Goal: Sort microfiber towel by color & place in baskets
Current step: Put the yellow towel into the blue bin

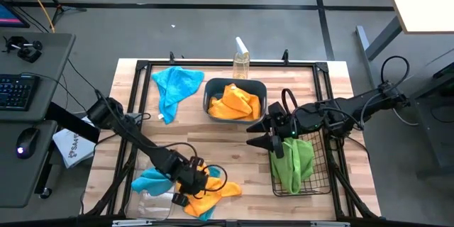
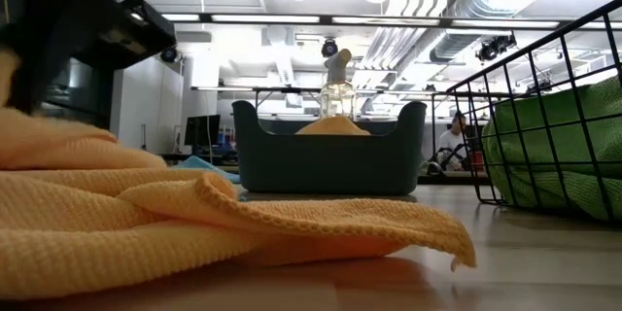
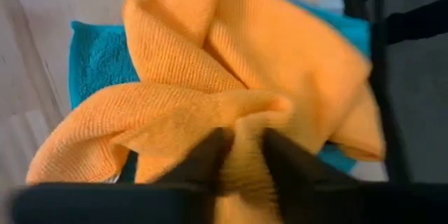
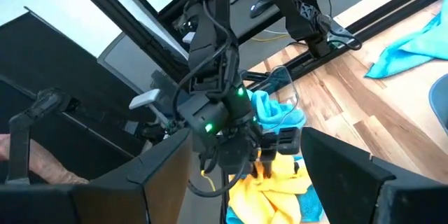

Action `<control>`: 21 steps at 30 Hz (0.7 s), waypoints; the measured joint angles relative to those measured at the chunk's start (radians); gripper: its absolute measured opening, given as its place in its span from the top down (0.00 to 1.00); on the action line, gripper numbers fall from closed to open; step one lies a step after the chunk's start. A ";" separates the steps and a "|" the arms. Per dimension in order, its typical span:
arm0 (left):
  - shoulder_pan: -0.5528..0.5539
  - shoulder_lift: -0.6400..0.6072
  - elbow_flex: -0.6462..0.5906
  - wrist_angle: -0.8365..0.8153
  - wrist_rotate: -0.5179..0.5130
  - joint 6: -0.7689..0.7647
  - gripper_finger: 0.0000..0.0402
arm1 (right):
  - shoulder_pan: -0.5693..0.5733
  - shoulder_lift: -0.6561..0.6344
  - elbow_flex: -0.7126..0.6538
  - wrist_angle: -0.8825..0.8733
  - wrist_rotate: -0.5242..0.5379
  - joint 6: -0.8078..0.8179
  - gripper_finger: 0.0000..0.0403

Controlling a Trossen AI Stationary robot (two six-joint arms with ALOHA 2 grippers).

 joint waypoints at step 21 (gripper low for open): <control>0.553 -0.208 0.659 -0.133 -0.480 0.603 1.00 | 0.000 -0.146 0.000 0.201 -0.020 -0.209 0.35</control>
